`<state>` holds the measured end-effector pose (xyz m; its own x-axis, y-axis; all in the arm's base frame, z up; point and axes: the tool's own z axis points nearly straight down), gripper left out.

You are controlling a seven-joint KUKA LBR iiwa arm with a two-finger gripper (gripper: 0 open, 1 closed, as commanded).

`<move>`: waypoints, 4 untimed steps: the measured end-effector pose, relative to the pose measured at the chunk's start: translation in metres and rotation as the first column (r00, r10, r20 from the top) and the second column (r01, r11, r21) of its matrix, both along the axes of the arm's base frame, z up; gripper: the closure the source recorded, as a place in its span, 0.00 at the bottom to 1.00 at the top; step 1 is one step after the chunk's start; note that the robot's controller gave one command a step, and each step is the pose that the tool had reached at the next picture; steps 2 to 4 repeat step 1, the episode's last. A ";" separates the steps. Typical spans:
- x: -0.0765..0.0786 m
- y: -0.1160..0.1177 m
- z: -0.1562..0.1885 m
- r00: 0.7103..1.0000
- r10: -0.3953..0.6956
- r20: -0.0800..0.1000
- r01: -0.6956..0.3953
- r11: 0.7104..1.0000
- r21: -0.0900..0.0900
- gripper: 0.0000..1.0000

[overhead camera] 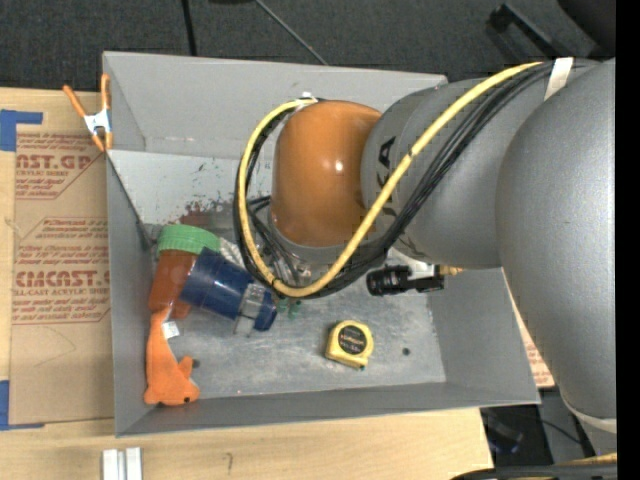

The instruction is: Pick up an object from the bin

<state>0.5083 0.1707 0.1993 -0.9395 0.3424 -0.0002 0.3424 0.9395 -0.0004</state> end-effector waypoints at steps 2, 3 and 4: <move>0.000 0.000 0.000 1.000 -0.001 0.000 0.001 1.000 -0.001 1.00; 0.000 0.000 0.000 1.000 -0.001 0.000 0.001 1.000 -0.001 1.00; 0.000 0.000 0.000 1.000 -0.001 0.000 0.001 1.000 -0.001 1.00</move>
Offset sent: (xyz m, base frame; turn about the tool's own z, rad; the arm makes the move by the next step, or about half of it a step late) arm 0.0000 0.0000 0.0000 0.0000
